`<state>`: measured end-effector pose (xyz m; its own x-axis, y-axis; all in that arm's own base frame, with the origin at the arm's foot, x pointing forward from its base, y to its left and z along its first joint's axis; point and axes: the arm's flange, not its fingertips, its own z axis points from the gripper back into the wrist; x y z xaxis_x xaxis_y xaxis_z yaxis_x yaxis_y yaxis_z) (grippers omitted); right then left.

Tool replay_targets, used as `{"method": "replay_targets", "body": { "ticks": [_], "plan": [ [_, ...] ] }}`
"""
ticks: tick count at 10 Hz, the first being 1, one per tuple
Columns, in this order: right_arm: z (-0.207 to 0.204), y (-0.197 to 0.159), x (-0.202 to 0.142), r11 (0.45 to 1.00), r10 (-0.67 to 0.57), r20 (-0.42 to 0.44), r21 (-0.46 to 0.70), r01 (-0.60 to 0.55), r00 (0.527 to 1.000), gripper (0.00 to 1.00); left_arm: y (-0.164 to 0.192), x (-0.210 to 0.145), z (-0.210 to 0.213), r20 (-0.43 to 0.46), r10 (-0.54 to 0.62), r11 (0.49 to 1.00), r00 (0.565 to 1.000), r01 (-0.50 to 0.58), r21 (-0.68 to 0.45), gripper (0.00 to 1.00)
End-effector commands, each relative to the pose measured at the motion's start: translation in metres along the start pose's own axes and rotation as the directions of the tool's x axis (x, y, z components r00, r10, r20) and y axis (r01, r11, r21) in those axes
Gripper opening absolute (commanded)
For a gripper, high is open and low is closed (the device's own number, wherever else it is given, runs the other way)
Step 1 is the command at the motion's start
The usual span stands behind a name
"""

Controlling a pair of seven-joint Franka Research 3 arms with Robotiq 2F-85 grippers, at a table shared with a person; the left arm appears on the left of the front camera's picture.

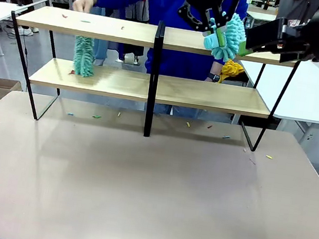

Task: Clean the shelves.
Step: Clean a randomly selected level of the Shelf with the Duster.

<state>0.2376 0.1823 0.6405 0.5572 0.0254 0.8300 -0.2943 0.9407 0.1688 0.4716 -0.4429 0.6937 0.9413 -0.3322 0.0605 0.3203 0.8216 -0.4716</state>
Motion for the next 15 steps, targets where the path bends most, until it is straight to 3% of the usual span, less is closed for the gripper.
{"method": "replay_targets", "body": {
  "ticks": [1,4,8,10,13,15],
  "plan": [
    [0.000,0.000,0.000,1.000,-0.002,0.002,-0.001,0.002,1.000,1.00,-0.016,0.025,0.010,-0.049,-0.038,0.999,0.998,0.037,-0.004,0.12],
    [0.000,0.000,0.000,1.000,-0.002,0.002,-0.001,0.002,1.000,1.00,-0.017,0.031,0.014,-0.049,-0.050,0.998,0.998,0.048,-0.046,0.12],
    [0.000,0.000,0.000,1.000,-0.002,0.002,-0.001,0.002,1.000,1.00,-0.016,0.035,0.015,-0.122,-0.147,0.987,0.982,0.137,-0.086,0.12],
    [0.000,0.000,0.000,1.000,-0.002,0.002,-0.001,0.002,1.000,1.00,-0.012,0.034,0.018,-0.260,-0.300,0.952,0.918,0.271,-0.143,0.12],
    [0.000,0.000,0.000,1.000,-0.002,0.002,-0.001,0.002,1.000,1.00,0.021,0.025,0.059,-0.312,-0.522,0.836,0.794,0.404,-0.371,0.12],
    [0.000,0.000,0.000,1.000,-0.002,0.002,-0.001,0.002,1.000,1.00,0.044,0.019,0.079,-0.268,-0.510,0.836,0.817,0.398,-0.378,0.12]
  ]
}}
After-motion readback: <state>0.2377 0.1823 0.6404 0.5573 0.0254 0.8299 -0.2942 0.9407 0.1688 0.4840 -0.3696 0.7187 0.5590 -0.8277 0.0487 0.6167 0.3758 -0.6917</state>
